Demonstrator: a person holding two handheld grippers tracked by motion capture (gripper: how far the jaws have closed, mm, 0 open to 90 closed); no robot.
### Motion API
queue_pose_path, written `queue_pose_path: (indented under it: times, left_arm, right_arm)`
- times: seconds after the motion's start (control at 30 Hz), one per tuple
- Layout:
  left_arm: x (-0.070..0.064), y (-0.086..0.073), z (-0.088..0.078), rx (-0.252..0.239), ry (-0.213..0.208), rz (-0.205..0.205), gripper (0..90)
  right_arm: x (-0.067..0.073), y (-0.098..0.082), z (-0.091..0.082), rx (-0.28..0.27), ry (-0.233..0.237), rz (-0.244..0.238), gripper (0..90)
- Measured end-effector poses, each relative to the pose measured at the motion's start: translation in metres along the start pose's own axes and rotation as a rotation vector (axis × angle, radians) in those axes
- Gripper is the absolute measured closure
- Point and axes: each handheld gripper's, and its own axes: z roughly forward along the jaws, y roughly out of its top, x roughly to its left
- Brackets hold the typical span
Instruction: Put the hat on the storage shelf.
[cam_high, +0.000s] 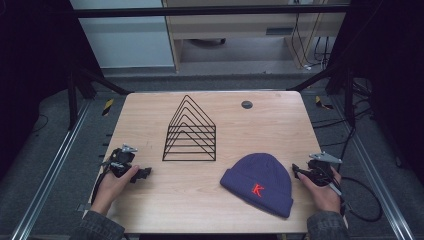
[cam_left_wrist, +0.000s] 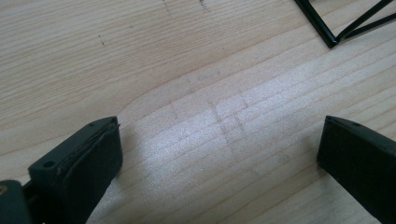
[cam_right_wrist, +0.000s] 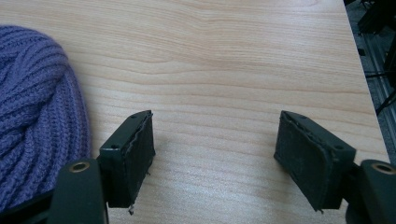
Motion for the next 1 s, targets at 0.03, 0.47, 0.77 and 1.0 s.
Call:
queue_pose_path:
  times: [0.03, 0.47, 0.77, 1.0]
  left_arm:
    - [0.0, 0.0, 0.0, 0.001, -0.001, -0.001, 0.0]
    - [-0.001, 0.0, 0.0, 0.008, 0.003, -0.004, 0.0]
    - [-0.002, 0.0, -0.001, 0.012, 0.002, 0.003, 0.0]
    - [-0.004, 0.0, 0.0, 0.007, -0.003, -0.006, 0.0]
  right_arm:
    - [0.0, 0.0, 0.0, 0.001, -0.001, 0.001, 26.9]
    - [0.002, 0.009, -0.002, 0.046, -0.005, 0.002, 16.3]
    - [0.027, 0.037, -0.013, 0.053, 0.068, -0.078, 27.9]
    - [0.047, 0.067, -0.012, 0.127, 0.106, -0.174, 36.3]
